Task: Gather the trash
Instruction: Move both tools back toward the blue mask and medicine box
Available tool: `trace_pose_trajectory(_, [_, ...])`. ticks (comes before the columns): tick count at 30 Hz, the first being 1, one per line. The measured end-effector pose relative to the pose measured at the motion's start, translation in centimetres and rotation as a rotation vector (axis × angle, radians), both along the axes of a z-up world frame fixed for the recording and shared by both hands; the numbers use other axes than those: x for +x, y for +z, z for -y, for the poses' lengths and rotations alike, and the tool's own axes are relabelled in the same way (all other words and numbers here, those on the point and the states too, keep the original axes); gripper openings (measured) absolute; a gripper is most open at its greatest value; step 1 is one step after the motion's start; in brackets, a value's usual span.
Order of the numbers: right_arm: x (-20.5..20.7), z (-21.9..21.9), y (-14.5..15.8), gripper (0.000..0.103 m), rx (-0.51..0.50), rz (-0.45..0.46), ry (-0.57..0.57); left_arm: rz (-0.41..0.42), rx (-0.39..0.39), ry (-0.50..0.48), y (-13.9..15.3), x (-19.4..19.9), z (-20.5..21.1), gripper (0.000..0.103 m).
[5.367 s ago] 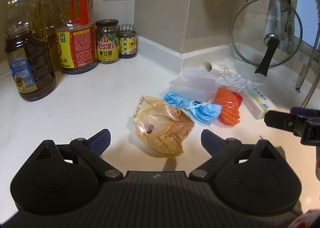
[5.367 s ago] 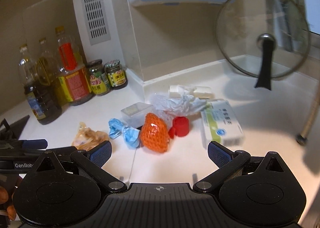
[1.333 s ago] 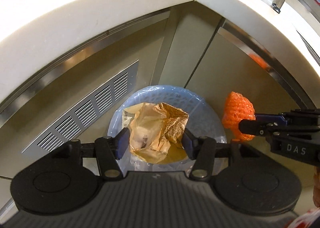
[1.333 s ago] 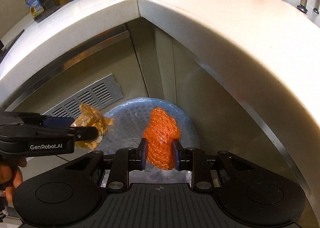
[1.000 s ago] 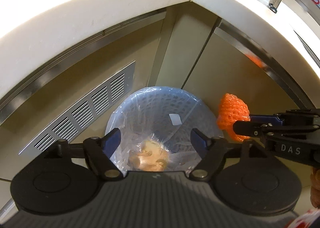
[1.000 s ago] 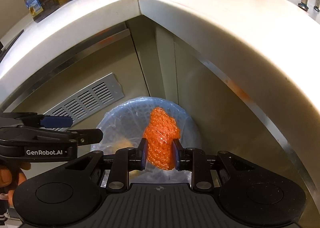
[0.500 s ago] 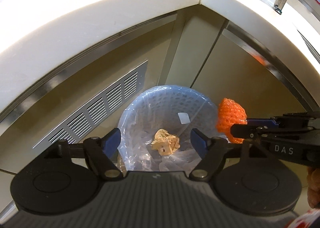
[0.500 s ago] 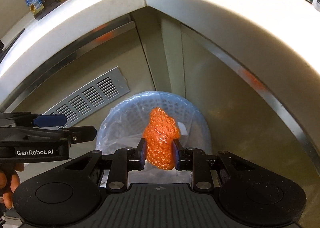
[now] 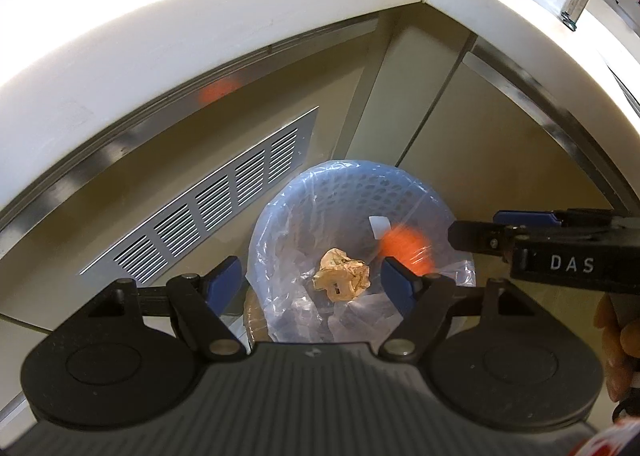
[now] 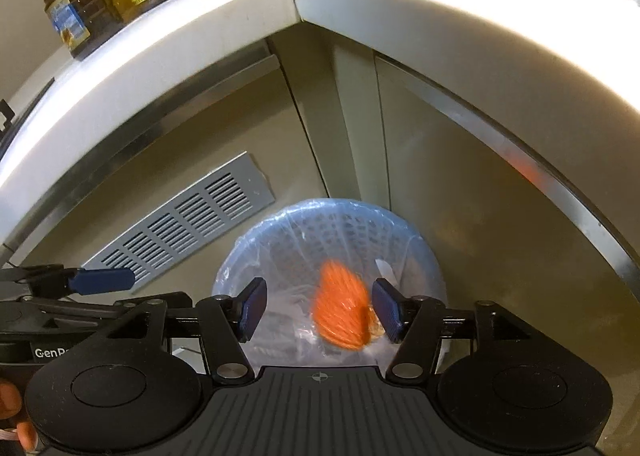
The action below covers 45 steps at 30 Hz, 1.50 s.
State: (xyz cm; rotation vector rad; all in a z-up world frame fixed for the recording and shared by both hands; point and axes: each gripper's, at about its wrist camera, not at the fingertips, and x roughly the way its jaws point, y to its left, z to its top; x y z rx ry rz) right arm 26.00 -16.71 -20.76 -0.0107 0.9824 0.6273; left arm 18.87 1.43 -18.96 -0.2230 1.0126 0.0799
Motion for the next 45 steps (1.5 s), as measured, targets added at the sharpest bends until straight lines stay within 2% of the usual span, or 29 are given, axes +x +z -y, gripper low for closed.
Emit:
trace_pose_trajectory(9, [-0.7,0.4,0.8,0.059,-0.014,0.0,-0.008,0.013,-0.005,0.0,0.7,-0.3,0.0,0.074])
trace_pose_trajectory(17, [-1.6,0.9,3.7,0.059,-0.004,0.053,-0.016,0.059,-0.017,-0.019,2.9,-0.6,0.4,0.074])
trace_pose_trajectory(28, [-3.5,2.0,10.3,0.059,0.053,0.191,-0.068,0.175,-0.02,-0.092,9.2,-0.6,1.6,0.074])
trace_pose_trajectory(36, [-3.6,3.1,15.0,0.059,0.096,0.295,-0.164,0.272,-0.011,-0.119,13.6,0.5,1.3,0.074])
trace_pose_trajectory(45, [-2.6,4.3,17.9,0.059,0.099,0.368,-0.243,0.342,0.009,-0.12,16.4,2.3,-0.1,0.074])
